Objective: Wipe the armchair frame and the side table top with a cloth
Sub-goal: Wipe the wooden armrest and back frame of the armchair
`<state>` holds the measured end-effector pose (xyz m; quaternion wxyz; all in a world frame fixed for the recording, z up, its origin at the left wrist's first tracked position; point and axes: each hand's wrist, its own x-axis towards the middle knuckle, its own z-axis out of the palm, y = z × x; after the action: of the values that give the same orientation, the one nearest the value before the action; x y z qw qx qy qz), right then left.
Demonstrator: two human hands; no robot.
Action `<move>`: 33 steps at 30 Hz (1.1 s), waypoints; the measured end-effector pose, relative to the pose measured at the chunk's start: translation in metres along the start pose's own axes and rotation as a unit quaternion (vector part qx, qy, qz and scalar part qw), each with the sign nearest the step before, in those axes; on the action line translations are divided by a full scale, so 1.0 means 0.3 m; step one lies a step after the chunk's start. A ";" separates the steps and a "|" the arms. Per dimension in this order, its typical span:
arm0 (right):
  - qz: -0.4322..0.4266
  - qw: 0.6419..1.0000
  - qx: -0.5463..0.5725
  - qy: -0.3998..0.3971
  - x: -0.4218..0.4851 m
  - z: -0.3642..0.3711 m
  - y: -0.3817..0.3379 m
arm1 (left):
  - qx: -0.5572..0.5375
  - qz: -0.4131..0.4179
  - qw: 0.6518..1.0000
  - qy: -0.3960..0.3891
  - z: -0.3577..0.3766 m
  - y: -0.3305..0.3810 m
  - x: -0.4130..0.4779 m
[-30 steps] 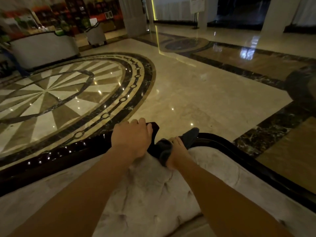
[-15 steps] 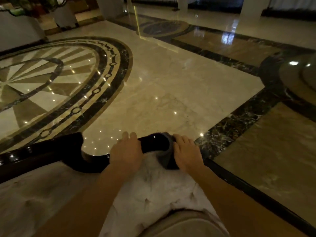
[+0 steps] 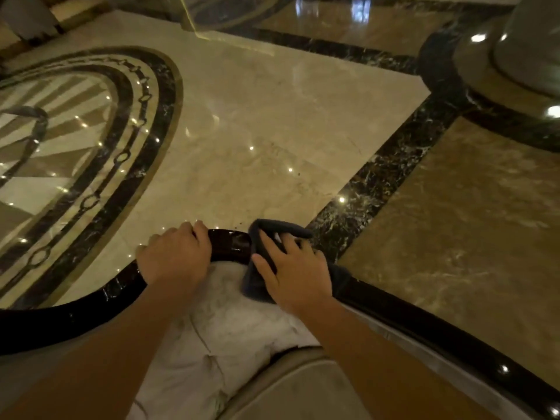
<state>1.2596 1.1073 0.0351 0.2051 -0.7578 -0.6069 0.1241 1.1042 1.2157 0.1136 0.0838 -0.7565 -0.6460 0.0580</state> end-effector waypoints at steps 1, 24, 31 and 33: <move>0.008 1.000 -0.016 -0.025 -0.041 -0.008 0.052 | 0.001 -0.021 1.000 -0.013 -0.011 0.002 0.000; 0.324 0.944 -0.062 0.005 -1.139 -0.338 0.649 | -0.086 0.311 0.933 -0.159 0.076 0.898 -0.721; 0.262 0.954 0.042 0.140 -0.994 -0.380 0.689 | -0.052 0.246 0.946 -0.205 0.028 1.045 -0.795; 0.213 0.965 -0.002 0.150 -1.038 -0.382 0.702 | -0.040 0.241 0.949 -0.199 0.026 1.068 -0.812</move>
<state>1.4202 0.7490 0.0203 0.2614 -0.8800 -0.3936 0.0489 1.3741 0.9269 0.0363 -0.0935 -0.8655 -0.4497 0.2000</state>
